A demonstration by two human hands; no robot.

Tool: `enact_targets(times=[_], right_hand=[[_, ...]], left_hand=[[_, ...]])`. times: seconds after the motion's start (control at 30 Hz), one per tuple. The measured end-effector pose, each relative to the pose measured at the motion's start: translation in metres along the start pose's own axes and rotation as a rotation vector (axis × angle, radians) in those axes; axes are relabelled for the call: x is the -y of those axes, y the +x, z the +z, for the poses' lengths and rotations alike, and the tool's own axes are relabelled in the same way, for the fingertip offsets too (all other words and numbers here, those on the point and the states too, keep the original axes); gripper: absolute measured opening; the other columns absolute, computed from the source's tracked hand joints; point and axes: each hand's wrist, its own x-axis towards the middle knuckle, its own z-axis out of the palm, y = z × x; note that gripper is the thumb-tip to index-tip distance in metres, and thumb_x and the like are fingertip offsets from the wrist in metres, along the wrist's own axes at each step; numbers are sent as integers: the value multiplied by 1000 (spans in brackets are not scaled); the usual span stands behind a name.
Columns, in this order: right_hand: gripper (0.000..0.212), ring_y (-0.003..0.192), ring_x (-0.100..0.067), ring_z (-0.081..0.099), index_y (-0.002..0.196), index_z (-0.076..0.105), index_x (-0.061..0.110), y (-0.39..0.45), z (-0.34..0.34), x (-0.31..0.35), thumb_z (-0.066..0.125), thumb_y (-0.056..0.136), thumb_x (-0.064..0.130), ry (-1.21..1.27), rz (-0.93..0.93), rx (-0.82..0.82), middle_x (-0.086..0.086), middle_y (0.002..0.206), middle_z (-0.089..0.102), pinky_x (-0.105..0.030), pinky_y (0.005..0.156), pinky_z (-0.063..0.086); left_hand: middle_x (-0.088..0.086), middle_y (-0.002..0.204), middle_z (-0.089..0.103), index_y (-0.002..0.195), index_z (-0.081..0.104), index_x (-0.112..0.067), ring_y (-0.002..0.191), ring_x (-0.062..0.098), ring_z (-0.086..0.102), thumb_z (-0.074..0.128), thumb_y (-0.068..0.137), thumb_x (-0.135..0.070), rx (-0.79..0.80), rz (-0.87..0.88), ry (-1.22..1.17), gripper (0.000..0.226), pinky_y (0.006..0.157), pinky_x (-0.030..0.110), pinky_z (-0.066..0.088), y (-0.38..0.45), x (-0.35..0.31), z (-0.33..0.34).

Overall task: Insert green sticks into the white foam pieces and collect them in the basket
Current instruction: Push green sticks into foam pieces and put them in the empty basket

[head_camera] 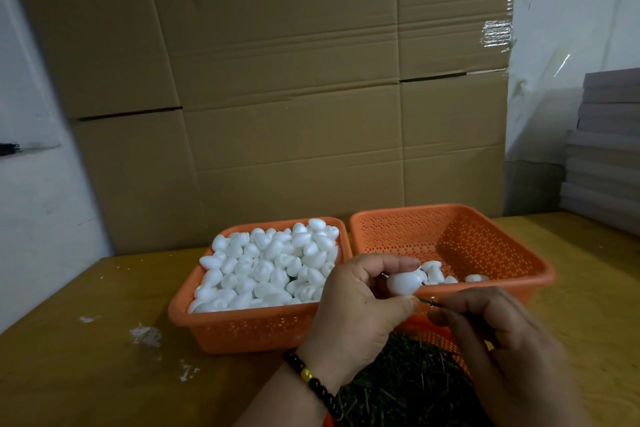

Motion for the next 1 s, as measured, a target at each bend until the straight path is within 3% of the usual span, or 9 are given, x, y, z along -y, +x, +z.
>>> enact_targets(times=[0.1,0.27,0.43,0.53,0.63,0.8,1.0], right_hand=[[19,74,1,65,86,67,21,0,0,-1,52,83,33,-13,-5,4,9,86,66,-13,68,49],[21,78,3,63,84,68,18,-1,0,-1,52,83,32,-23,2,15,9,85,66,-7,72,46],[8,76,1,65,85,68,18,-3,0,-5,64,79,16,-6,19,-3,10,86,66,-17,67,51],[11,78,3,64,86,68,19,-3,0,-5,65,77,15,-14,23,1,11,87,66,-14,68,50],[10,78,4,64,88,68,20,-2,-1,-2,61,83,26,10,7,-4,12,88,65,-11,68,49],[16,89,11,58,88,66,19,-1,-1,1,54,83,29,1,-26,-44,11,88,65,-1,77,41],[19,87,8,60,89,68,15,-2,0,-1,55,84,28,4,-29,-68,9,89,66,-2,75,42]], left_hand=[[-8,103,63,90,72,-36,90,9,63,74,73,0,-45,74,186,40,77,18,51,0,0,1],[-15,101,55,90,70,-40,96,2,59,71,77,0,-46,159,305,42,89,25,51,0,-1,2],[-16,103,56,100,71,-37,101,7,60,69,80,-7,14,145,302,37,91,32,52,0,1,-1],[-11,102,63,97,71,-37,96,12,64,71,75,-10,29,87,207,35,88,36,54,1,1,-3],[3,99,71,97,71,-33,95,24,67,72,70,-13,68,-29,41,34,88,44,56,1,0,-4],[7,110,71,108,67,-19,90,14,65,62,86,6,161,-155,-243,34,81,32,56,1,0,-4],[18,116,67,120,60,-14,89,19,64,51,93,7,178,-231,-394,36,78,31,55,1,0,-2]])
